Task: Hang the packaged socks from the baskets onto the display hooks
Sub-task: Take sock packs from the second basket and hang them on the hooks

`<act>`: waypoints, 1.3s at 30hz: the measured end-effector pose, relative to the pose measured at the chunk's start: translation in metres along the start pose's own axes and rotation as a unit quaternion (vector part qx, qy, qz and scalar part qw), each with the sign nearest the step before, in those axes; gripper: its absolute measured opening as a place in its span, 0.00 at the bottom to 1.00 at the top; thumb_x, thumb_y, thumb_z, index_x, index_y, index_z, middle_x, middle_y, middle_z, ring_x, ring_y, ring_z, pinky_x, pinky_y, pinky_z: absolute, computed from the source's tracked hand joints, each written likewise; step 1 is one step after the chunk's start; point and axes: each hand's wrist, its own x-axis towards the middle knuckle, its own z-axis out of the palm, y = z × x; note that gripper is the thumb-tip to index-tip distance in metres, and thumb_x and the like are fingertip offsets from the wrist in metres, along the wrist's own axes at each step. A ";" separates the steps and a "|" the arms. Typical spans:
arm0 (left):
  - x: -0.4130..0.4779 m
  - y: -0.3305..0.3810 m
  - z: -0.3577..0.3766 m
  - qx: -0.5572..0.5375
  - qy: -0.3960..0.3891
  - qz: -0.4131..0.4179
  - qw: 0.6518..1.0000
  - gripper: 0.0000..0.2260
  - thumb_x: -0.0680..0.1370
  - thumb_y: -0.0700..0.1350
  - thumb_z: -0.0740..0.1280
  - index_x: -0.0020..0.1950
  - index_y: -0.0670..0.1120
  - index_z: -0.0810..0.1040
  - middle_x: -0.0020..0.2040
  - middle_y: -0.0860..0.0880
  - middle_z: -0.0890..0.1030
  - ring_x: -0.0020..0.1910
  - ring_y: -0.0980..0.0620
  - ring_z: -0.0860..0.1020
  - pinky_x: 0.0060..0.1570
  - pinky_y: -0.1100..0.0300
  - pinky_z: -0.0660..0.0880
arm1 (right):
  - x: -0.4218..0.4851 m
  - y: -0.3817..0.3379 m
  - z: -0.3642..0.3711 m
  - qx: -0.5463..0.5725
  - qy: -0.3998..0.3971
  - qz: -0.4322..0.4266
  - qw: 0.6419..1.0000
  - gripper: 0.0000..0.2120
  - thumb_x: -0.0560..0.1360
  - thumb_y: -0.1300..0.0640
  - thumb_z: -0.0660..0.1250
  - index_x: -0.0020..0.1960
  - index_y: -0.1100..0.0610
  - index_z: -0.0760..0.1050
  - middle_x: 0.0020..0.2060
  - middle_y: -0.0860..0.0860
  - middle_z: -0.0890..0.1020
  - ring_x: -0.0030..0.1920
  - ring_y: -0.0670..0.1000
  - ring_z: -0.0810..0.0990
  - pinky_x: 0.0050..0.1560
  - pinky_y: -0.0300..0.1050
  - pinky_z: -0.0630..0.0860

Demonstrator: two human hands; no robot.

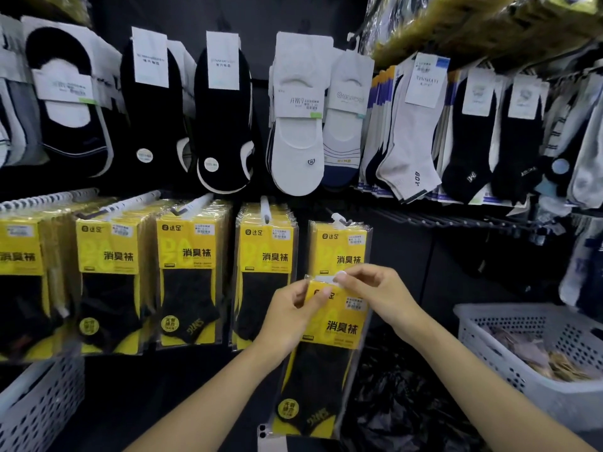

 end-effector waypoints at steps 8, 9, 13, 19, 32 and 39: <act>0.003 0.006 0.009 -0.043 0.032 -0.023 0.998 0.09 0.77 0.50 0.66 0.54 0.50 0.81 0.48 0.51 0.86 0.47 0.53 0.84 0.45 0.60 0.81 | -0.005 0.001 0.001 0.050 0.055 0.016 0.997 0.13 0.69 0.47 0.71 0.49 0.54 0.82 0.45 0.52 0.85 0.48 0.51 0.84 0.49 0.43 0.79; 0.004 0.006 0.011 -0.050 0.040 -0.026 0.998 0.10 0.77 0.50 0.66 0.55 0.49 0.81 0.48 0.50 0.85 0.48 0.53 0.84 0.47 0.59 0.81 | -0.005 0.003 0.001 0.061 0.060 0.027 0.996 0.14 0.69 0.48 0.71 0.51 0.53 0.81 0.46 0.53 0.85 0.49 0.52 0.84 0.51 0.46 0.79; 0.011 0.009 0.018 -0.048 0.047 -0.034 0.997 0.10 0.77 0.51 0.65 0.55 0.49 0.80 0.49 0.49 0.85 0.50 0.52 0.83 0.49 0.60 0.80 | -0.006 0.015 -0.001 0.122 0.093 0.069 0.986 0.20 0.65 0.49 0.74 0.55 0.53 0.76 0.44 0.52 0.86 0.46 0.53 0.84 0.48 0.49 0.80; 0.022 0.000 0.020 -0.037 0.039 -0.057 0.997 0.12 0.78 0.52 0.65 0.61 0.56 0.73 0.59 0.52 0.80 0.59 0.56 0.77 0.59 0.60 0.74 | 0.030 0.007 -0.021 0.147 0.223 0.052 0.962 0.07 0.71 0.57 0.73 0.47 0.55 0.77 0.39 0.51 0.82 0.37 0.47 0.81 0.33 0.39 0.78; 0.026 -0.046 0.017 0.062 0.052 -0.051 0.995 0.33 0.73 0.64 0.61 0.75 0.63 0.52 0.71 0.62 0.60 0.69 0.61 0.62 0.65 0.62 0.67 | 0.080 0.029 -0.009 0.106 0.174 0.029 0.979 0.10 0.71 0.55 0.73 0.49 0.56 0.76 0.38 0.48 0.86 0.37 0.43 0.84 0.32 0.33 0.77; 0.043 -0.087 0.028 0.155 0.035 -0.015 0.987 0.35 0.73 0.67 0.55 0.69 0.67 0.32 0.69 0.72 0.37 0.73 0.66 0.40 0.72 0.60 0.45 | 0.071 0.116 0.003 0.070 0.206 0.157 0.963 0.15 0.70 0.43 0.71 0.40 0.56 0.80 0.32 0.44 0.83 0.38 0.44 0.81 0.45 0.41 0.76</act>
